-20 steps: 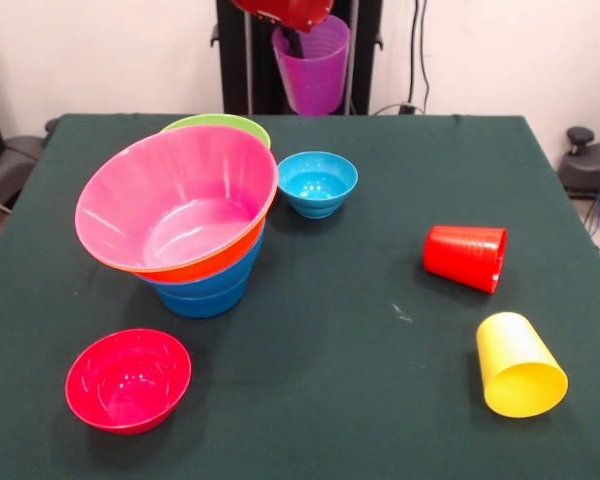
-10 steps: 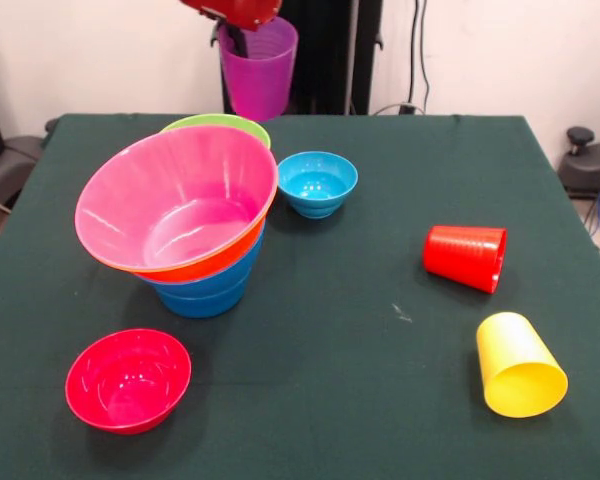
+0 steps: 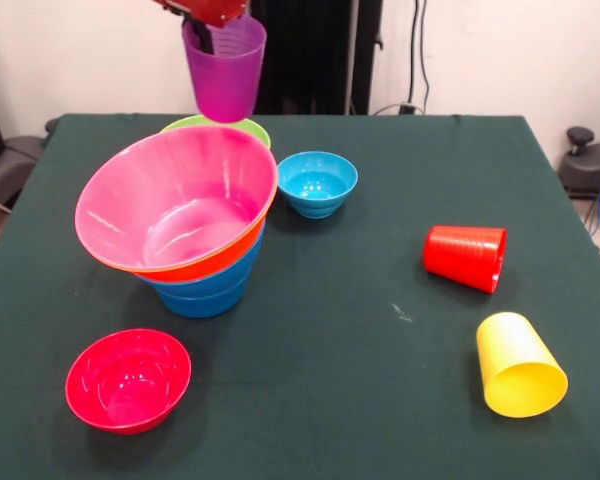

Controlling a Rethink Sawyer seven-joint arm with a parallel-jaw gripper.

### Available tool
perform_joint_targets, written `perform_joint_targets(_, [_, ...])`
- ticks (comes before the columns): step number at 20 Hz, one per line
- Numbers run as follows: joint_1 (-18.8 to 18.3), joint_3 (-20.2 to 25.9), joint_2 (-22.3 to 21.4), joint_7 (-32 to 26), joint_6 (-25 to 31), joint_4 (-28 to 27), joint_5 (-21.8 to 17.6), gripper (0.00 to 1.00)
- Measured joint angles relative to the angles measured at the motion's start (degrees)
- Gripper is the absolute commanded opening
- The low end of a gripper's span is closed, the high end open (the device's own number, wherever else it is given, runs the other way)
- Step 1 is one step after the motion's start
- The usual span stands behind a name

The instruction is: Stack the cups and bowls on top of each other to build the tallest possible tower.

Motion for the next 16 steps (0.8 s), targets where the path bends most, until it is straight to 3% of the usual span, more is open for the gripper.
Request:
perform_joint_targets(8, [-0.14, 0.89, 0.94, 0.0, -0.06, -2.32, -3.62, 0.0])
perform_joint_targets(16, [-0.14, 1.03, 2.82, 0.0, -3.85, -2.41, -7.35, 0.0])
